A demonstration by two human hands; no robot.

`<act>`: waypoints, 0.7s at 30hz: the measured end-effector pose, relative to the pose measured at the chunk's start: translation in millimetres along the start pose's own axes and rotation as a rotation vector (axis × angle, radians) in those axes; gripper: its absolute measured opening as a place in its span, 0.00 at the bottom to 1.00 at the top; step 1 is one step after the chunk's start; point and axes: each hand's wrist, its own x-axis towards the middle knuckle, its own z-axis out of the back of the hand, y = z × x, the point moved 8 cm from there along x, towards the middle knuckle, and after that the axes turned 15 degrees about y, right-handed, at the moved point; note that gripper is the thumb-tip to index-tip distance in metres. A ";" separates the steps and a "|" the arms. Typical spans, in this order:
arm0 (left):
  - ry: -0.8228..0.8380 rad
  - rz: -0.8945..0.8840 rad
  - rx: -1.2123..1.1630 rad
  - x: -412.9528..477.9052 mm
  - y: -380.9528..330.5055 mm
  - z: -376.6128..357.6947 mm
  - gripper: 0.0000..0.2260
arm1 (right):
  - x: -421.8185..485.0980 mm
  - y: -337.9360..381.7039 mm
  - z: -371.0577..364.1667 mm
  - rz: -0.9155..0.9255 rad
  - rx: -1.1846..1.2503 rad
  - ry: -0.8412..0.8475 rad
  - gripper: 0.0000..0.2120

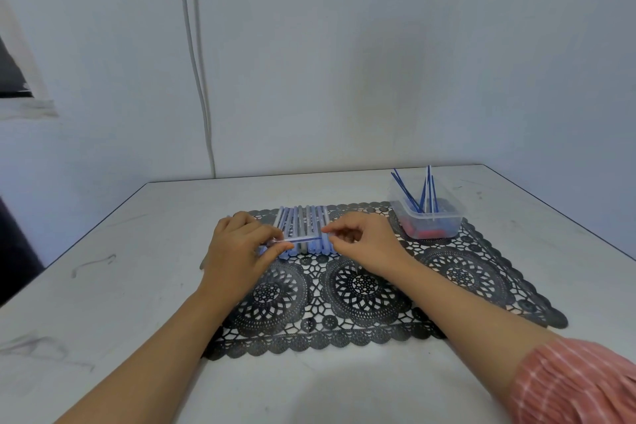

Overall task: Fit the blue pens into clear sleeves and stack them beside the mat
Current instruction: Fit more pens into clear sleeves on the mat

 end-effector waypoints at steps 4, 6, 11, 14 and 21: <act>-0.008 -0.003 0.019 -0.4 -1.2 0.5 0.20 | -0.4 1.2 -0.7 0.031 0.003 0.018 0.11; -0.005 -0.004 0.024 0.4 -2.2 0.2 0.21 | -0.4 2.7 -2.7 0.048 0.001 0.029 0.11; 0.018 -0.011 0.057 0.7 -3.9 -3.4 0.16 | -0.3 6.2 -3.3 0.073 -0.042 0.019 0.10; 0.039 -0.016 0.036 0.6 -5.3 -5.8 0.16 | -1.0 7.9 -0.6 0.083 -0.057 -0.006 0.10; 0.069 -0.024 0.015 0.8 -7.0 -6.3 0.20 | -2.7 10.3 1.7 0.100 -0.093 -0.041 0.10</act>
